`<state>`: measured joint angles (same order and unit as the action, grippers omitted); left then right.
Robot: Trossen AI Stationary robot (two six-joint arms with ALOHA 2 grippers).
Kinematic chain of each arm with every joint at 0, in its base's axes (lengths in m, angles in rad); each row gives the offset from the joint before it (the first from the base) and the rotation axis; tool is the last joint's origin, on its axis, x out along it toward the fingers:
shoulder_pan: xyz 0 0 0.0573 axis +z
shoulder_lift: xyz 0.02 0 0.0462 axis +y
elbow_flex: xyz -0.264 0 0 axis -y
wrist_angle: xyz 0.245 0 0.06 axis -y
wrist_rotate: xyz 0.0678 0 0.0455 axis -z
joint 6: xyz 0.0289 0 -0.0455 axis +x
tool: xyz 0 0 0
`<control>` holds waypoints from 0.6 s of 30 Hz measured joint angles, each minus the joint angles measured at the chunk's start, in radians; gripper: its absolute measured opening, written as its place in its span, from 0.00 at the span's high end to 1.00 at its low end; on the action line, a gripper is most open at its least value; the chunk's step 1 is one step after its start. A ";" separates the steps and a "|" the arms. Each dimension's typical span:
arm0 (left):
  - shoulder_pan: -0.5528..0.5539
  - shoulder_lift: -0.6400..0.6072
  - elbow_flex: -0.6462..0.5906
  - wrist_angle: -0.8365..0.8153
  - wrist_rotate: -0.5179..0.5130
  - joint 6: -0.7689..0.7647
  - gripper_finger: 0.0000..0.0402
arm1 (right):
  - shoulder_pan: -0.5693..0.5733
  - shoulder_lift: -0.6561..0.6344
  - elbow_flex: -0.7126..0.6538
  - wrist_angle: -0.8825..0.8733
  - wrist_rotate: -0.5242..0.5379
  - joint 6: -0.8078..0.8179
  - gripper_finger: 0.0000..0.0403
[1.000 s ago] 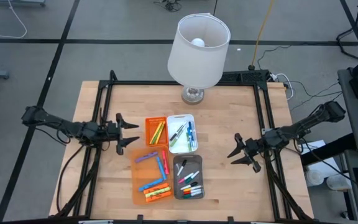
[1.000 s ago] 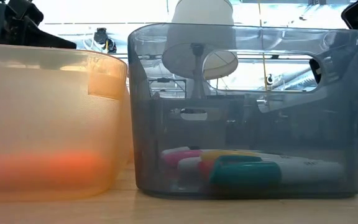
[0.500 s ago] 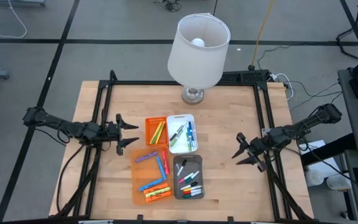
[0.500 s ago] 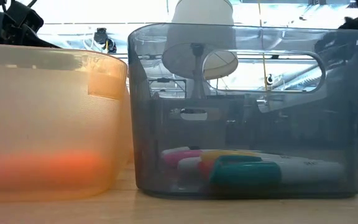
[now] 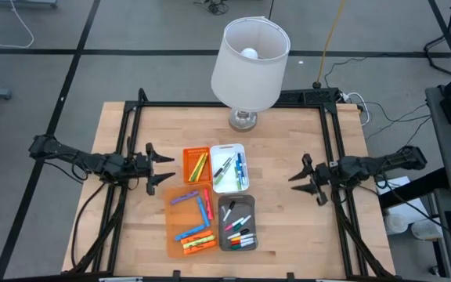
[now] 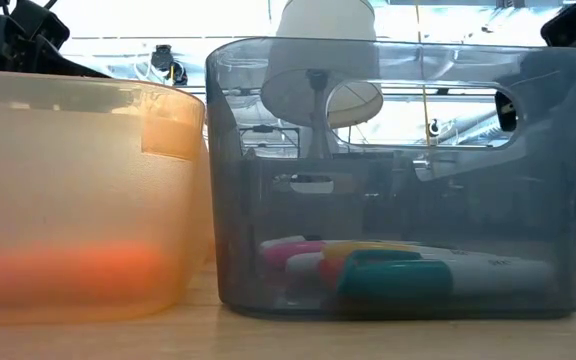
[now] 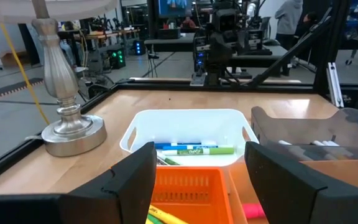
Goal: Pick & Place Markers
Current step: Return to Home Position
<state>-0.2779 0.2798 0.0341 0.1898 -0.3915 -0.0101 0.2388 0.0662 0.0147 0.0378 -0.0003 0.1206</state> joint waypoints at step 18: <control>0.013 -0.002 -0.020 -0.009 -0.001 0.006 0.38 | -0.071 -0.061 0.000 -0.017 -0.026 -0.017 0.69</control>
<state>-0.2653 0.2777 0.0141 0.1810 -0.3927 -0.0042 0.1677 0.0048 0.0151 0.0212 -0.0265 0.1033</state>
